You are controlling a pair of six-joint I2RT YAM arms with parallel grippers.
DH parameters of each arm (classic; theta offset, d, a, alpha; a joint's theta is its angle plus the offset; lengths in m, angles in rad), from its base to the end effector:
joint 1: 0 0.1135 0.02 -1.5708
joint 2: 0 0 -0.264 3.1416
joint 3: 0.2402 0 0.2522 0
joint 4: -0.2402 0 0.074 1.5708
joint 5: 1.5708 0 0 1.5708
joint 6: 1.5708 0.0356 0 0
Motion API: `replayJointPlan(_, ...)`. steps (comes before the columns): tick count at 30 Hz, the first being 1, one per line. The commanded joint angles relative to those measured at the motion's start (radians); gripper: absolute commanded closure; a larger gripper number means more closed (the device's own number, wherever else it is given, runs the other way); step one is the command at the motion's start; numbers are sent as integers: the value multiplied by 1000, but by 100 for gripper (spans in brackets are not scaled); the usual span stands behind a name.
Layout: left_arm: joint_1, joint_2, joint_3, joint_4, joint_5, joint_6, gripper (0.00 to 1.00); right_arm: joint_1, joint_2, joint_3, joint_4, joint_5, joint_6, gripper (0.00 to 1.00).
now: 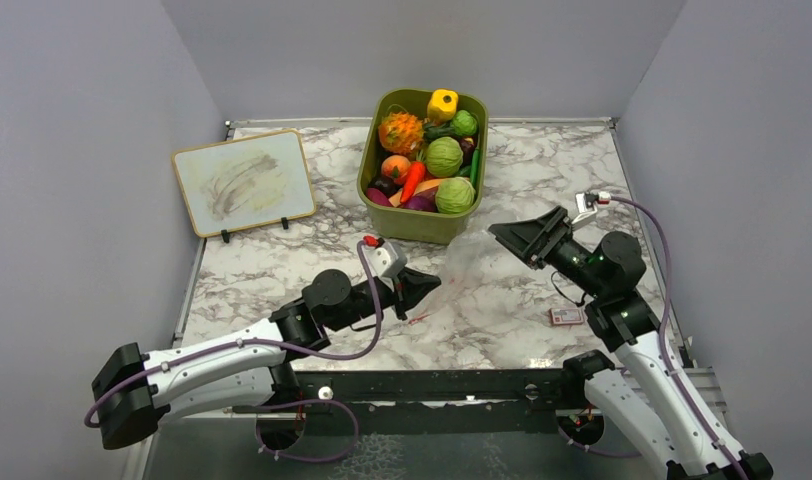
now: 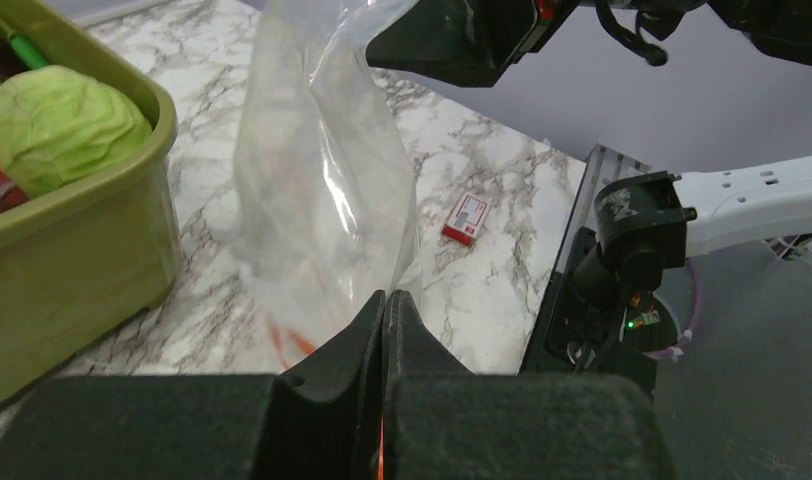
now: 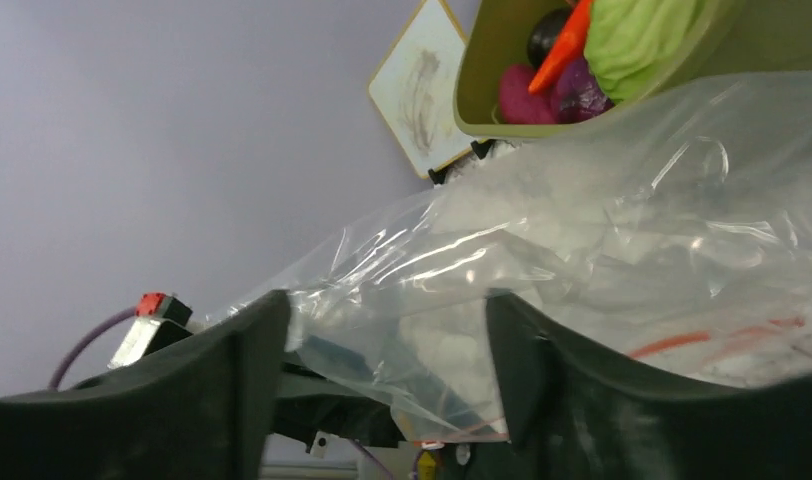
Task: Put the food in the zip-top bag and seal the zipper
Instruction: Open the zipper of the food storage bag at the center of the board.
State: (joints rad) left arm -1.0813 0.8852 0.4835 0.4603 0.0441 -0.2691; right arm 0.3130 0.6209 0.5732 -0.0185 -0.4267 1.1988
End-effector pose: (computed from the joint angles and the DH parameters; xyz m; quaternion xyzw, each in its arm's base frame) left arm 0.0979 -0.1871 0.2837 0.2857 0.6238 -0.4664 0.5583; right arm 0.1467 0.0630 0.3083 0.1751 0.7067 0.5706 0.3799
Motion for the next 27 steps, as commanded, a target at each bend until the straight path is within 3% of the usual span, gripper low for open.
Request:
replayJointPlan(1,-3,-75,14,-171,-67,-68,100,5,-12,31,-162,-28,-234,20)
replayJointPlan(3,-4,-99,47,-274,-94,-110,100,5,-14,31,-205,-35,-292,13)
replayJointPlan(9,-3,-166,138,-492,-175,-229,100,5,-15,13,-149,-150,-362,9)
replayJointPlan(11,-3,-200,141,-521,-202,-268,100,5,2,28,-149,-158,-372,0)
replayJointPlan(19,-3,-378,149,-661,-350,-422,100,28,107,138,-115,-222,-443,0)
replayJointPlan(22,-3,-432,150,-713,-405,-452,100,116,138,151,-61,-172,-501,0)
replayJointPlan(27,-3,-469,165,-801,-507,-501,100,419,293,200,-45,62,-699,0)
